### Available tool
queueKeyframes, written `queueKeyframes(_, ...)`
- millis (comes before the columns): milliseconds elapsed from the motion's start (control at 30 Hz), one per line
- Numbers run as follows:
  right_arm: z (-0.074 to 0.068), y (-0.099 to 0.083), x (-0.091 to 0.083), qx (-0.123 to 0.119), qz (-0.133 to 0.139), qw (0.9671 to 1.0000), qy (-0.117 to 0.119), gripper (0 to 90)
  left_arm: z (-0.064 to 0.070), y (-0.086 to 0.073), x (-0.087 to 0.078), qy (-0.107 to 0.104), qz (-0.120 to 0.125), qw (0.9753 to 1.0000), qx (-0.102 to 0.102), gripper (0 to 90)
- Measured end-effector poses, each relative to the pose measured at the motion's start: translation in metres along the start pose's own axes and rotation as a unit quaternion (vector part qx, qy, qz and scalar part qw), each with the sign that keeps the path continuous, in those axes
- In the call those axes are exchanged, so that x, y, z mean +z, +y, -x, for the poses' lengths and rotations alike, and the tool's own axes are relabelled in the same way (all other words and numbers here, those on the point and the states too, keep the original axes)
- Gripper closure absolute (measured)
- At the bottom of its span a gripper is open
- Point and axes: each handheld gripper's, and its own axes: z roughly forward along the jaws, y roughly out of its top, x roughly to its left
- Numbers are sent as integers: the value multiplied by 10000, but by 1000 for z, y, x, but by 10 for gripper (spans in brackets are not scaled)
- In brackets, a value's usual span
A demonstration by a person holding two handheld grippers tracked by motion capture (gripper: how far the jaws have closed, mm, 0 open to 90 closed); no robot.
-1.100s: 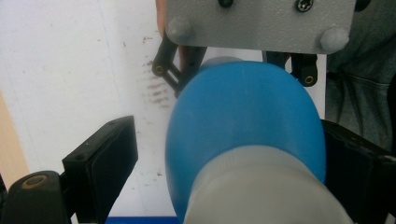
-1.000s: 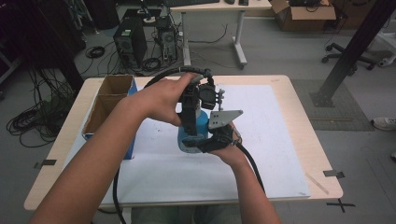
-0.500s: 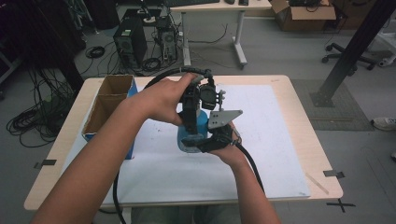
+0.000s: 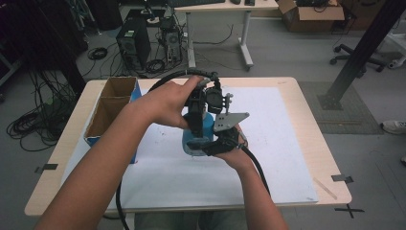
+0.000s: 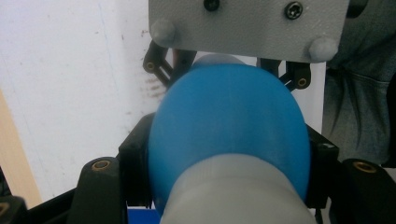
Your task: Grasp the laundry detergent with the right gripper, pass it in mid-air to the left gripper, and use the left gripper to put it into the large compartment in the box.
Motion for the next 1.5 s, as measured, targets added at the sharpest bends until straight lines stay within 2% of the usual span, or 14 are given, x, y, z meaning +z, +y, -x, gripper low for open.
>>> queueKeyframes(267,-2,2,1,-11,135,9999,21,437,1,-1,-5,-24,51,10000,-52,380)
queueKeyframes(700,-3,0,1,-7,434,9991,9,412,1,-2,-10,-19,102,9999,33,381)
queueKeyframes(833,-3,-3,2,38,586,9983,9,310,1,-3,-12,8,129,9999,28,381)
queueKeyframes(900,-3,-4,3,112,601,9981,52,293,1,-3,-14,10,177,9998,21,380)
queueKeyframes(1067,-4,-6,3,103,737,9972,-108,226,2,-2,-16,-23,167,9998,53,381)
queueKeyframes(1500,-3,-7,-7,180,828,9963,-128,157,0,1,-19,-42,79,9999,50,380)
